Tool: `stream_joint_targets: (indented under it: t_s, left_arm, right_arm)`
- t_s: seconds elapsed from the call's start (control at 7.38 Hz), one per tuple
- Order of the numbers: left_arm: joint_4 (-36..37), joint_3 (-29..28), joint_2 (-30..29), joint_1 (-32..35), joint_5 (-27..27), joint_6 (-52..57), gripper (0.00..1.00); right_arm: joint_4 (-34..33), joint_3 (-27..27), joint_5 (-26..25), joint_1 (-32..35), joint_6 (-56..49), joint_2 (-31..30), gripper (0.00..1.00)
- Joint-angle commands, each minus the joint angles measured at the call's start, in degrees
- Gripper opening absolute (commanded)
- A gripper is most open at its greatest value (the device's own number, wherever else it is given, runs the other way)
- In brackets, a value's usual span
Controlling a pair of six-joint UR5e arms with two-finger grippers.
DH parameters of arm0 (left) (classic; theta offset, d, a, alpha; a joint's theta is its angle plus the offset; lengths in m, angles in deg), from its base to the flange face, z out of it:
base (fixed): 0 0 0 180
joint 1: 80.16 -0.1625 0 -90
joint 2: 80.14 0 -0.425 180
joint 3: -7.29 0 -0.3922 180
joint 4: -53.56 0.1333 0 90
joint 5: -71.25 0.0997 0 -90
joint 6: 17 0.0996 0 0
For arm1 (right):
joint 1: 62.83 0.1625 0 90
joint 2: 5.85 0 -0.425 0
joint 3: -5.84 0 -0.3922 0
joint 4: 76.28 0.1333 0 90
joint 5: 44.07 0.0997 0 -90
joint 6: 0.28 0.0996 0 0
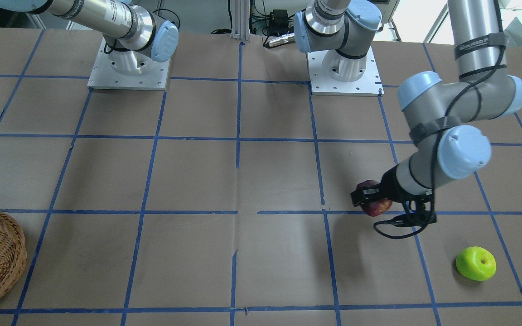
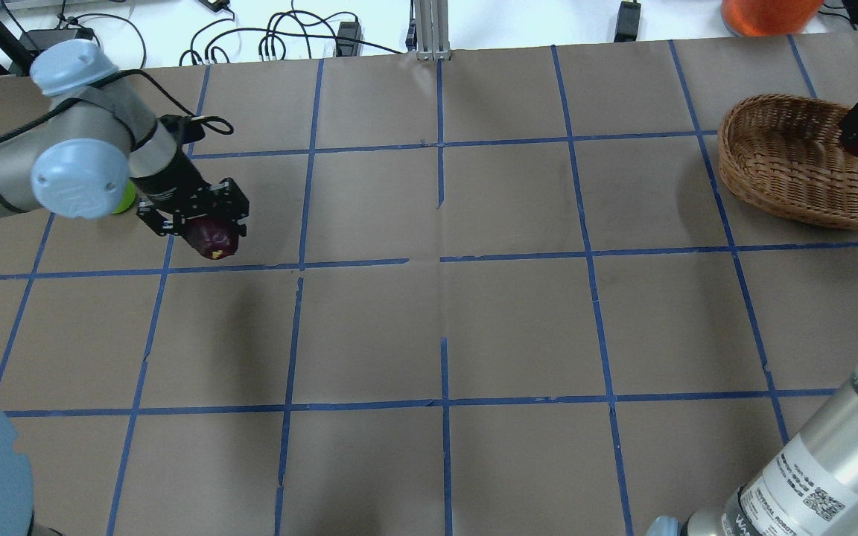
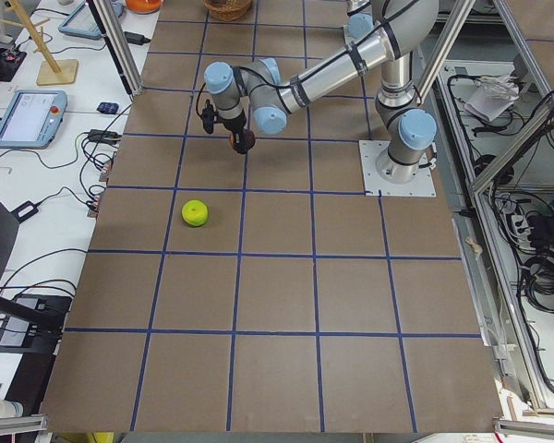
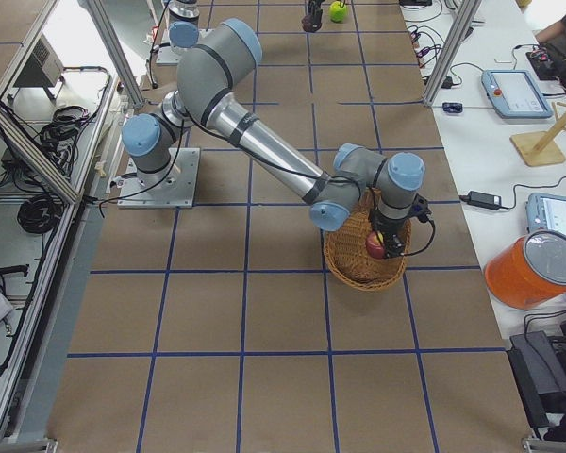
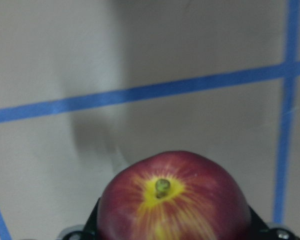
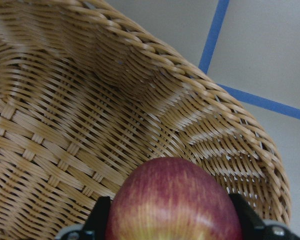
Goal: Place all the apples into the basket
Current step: 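Drop red apple into basket with right while left carries dark apple center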
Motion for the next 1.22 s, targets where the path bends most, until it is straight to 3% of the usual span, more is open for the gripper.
stream_joint_targets:
  t_s: [0.0,0.14,0.27,0.54,0.68,0.81,1.08]
  left_arm:
    - [11.28,-0.03,-3.26,11.56,-7.78,-26.40,0.25]
    - [16.31,-0.11,-5.45,16.39,-10.34,-32.60,0.25]
    - [19.06,-0.03,-7.30,21.05,-10.10,-35.36,0.38]
    - [19.61,0.32,-9.16,25.04,-10.10,-35.30,0.38]
    - [19.87,0.67,-9.25,24.96,-10.10,-34.43,0.56]
    - [20.05,0.68,-9.60,24.96,-10.10,-34.86,1.00]
    - [21.10,-0.11,-8.99,24.96,-10.01,-35.04,1.00]
  right_arm:
    - [0.71,-0.90,0.52,-0.49,-0.11,0.67,1.00]
    - [4.81,-2.20,0.52,-0.40,0.59,-0.29,1.00]
    - [5.63,-3.87,0.43,0.21,0.77,-2.12,1.00]
    - [19.82,-6.69,0.61,5.72,5.13,-7.92,1.00]
    - [21.36,-6.18,0.61,9.84,8.21,-8.20,1.00]
    - [24.24,-5.91,0.70,13.02,11.89,-8.29,1.00]
    - [25.42,-5.47,7.35,16.90,16.73,-9.17,1.00]
